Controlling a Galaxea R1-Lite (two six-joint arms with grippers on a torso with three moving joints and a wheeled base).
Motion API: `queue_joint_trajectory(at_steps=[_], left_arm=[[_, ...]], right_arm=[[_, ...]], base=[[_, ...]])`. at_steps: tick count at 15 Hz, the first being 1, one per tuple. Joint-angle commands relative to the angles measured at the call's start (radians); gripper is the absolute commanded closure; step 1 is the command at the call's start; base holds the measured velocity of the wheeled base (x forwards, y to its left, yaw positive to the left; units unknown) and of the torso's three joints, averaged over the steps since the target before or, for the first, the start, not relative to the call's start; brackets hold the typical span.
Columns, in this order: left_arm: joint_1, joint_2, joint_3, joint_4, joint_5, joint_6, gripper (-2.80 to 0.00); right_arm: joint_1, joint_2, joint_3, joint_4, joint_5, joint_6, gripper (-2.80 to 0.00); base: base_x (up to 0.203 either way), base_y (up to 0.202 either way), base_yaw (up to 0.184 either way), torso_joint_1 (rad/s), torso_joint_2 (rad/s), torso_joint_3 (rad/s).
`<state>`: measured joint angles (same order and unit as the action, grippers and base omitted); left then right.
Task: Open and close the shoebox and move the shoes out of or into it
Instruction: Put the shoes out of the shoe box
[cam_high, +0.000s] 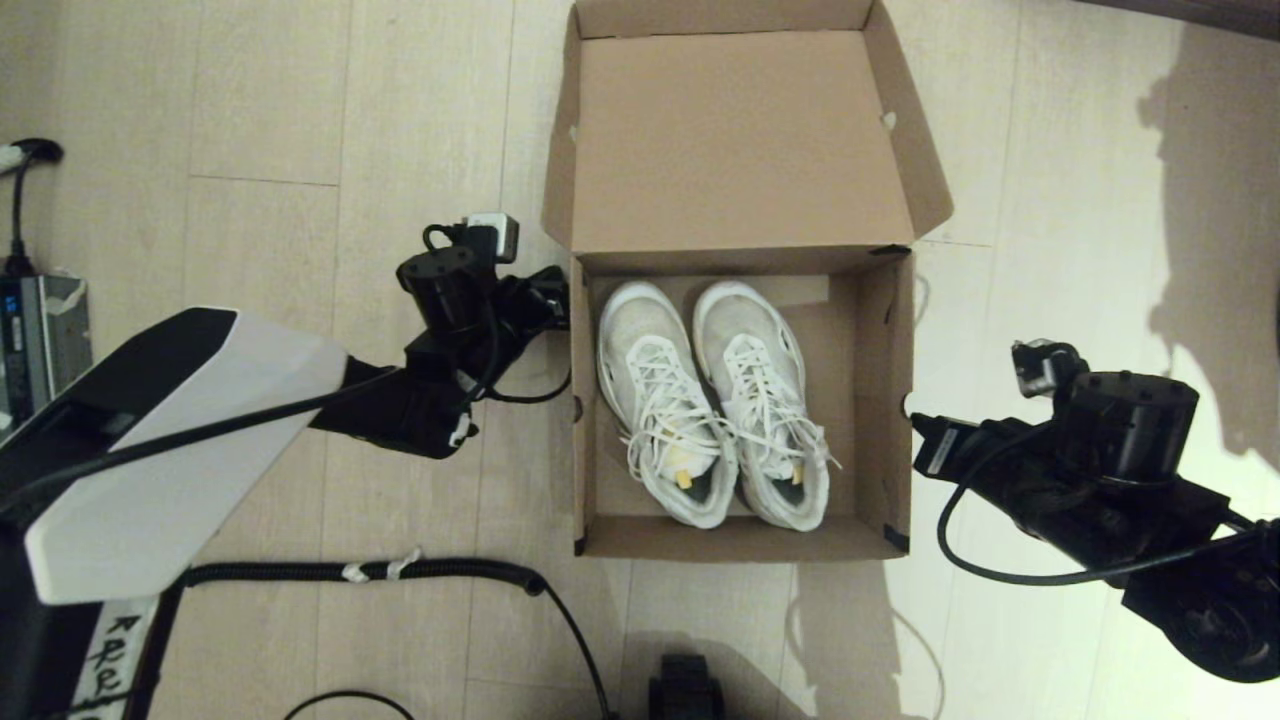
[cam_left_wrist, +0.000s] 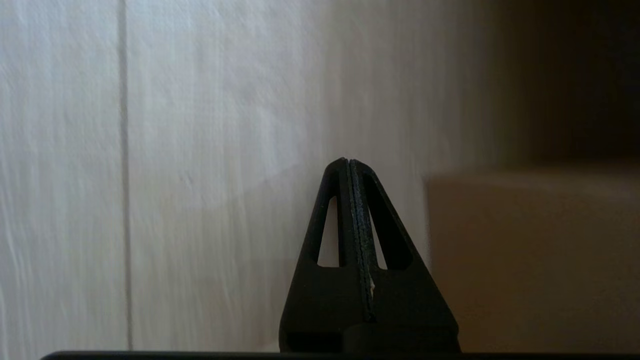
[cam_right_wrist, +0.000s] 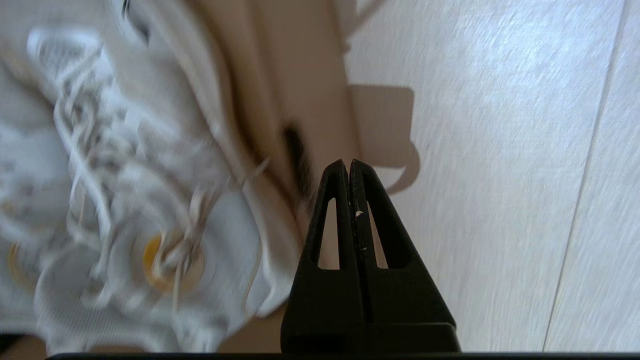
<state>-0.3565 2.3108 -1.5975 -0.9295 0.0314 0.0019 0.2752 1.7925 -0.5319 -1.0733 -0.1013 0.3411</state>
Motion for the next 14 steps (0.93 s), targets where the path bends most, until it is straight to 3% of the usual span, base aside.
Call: queue_joint_trajectory(at_steps=[1,5,8,12,14], left_arm=[[-0.008,0.036,-0.068,0.016,0.001,-0.003,0.00],[-0.024,0.065,-0.170,0.091,0.001,-0.032,0.00],[-0.027,0.067,-0.157,0.083,0.031,-0.033,0.00],[-0.025,0.012,-0.026,0.041,0.081,-0.031,0.00],[-0.025,-0.029,0.074,0.000,0.089,-0.029,0.00]], right_arm=[[0.029,-0.017,0.032,-0.006,-0.001,0.002,0.00],[0.079,-0.040,0.098,-0.006,-0.006,0.002,0.00],[0.048,-0.041,0.108,-0.007,-0.007,-0.001,0.00],[-0.108,-0.037,0.003,-0.003,-0.001,-0.013,0.00],[-0.133,-0.010,-0.028,-0.002,-0.001,-0.014,0.00]], base=[[0.000,0.000,0.000,0.000,0.00,0.000],[0.000,0.000,0.000,0.000,0.00,0.000],[0.000,0.000,0.000,0.000,0.00,0.000],[0.000,0.000,0.000,0.000,0.00,0.000],[0.000,0.000,0.000,0.000,0.00,0.000]])
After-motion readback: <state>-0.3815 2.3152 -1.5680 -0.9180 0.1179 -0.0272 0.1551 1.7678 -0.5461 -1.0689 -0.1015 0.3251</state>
